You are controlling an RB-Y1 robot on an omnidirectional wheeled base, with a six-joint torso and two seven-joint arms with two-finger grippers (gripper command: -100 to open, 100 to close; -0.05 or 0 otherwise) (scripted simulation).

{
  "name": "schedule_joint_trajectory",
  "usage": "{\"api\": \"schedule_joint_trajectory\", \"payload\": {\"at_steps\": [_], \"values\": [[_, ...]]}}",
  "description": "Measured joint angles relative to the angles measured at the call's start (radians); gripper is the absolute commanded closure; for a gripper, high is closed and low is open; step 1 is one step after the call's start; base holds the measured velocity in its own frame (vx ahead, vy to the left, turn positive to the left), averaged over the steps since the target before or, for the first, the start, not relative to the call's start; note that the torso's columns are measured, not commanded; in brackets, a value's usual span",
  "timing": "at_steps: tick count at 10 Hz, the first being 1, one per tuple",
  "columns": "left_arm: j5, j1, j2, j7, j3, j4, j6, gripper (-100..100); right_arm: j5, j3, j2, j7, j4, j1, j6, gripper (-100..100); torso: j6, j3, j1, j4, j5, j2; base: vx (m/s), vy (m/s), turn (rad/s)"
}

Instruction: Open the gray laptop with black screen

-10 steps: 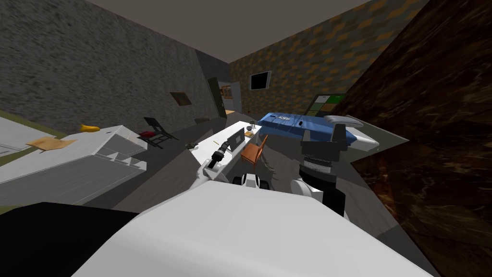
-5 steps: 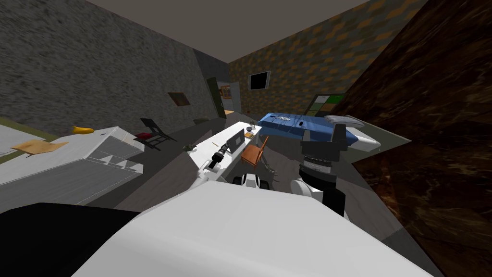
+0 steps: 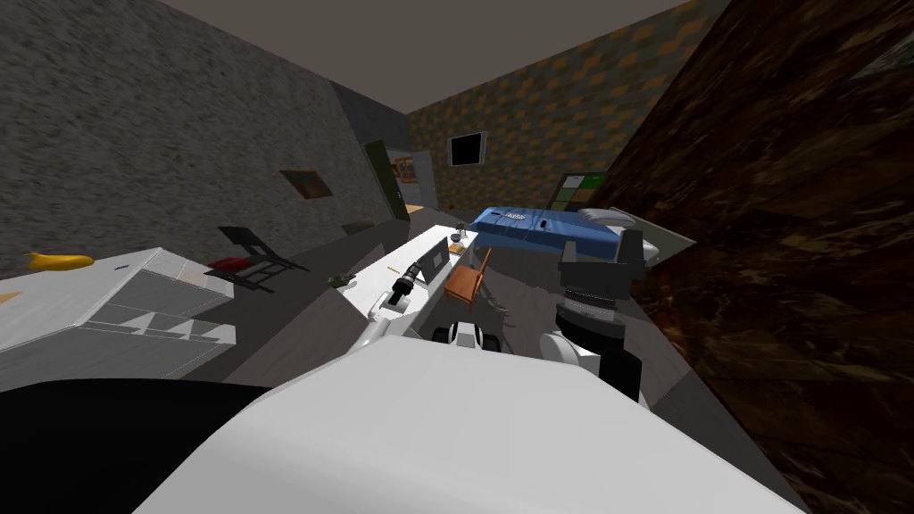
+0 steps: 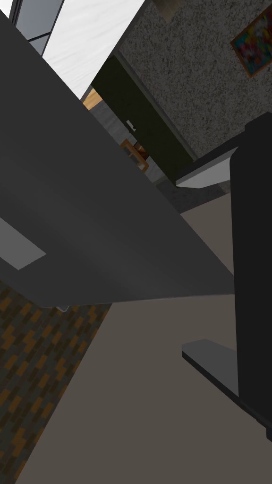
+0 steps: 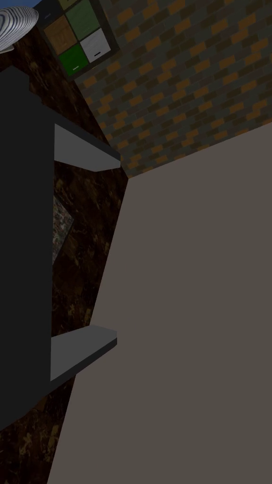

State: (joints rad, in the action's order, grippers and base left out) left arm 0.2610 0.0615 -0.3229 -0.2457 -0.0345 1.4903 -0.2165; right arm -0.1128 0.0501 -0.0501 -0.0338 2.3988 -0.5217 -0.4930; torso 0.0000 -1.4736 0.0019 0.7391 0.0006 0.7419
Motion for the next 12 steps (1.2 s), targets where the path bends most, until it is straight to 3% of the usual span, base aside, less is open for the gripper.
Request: {"api": "schedule_joint_trajectory", "payload": {"at_steps": [8, 12], "values": [[0.036, -0.199, 0.101, -0.101, -0.203, -0.223, 0.015, -100, 0.000, 0.000, 0.000, 0.000, 0.000, 0.000, 0.000, 0, 0.000, -0.003, -0.003, -0.001, -0.001, -0.004, -0.121, 0.047, -0.257], [0.049, -0.286, 0.139, -0.141, -0.291, -0.309, 0.033, -100, 0.000, 0.000, 0.000, 0.000, 0.000, -0.001, 0.000, 0, -0.001, -0.004, -0.002, -0.002, 0.000, -0.006, -0.091, 0.028, -0.115]]}}
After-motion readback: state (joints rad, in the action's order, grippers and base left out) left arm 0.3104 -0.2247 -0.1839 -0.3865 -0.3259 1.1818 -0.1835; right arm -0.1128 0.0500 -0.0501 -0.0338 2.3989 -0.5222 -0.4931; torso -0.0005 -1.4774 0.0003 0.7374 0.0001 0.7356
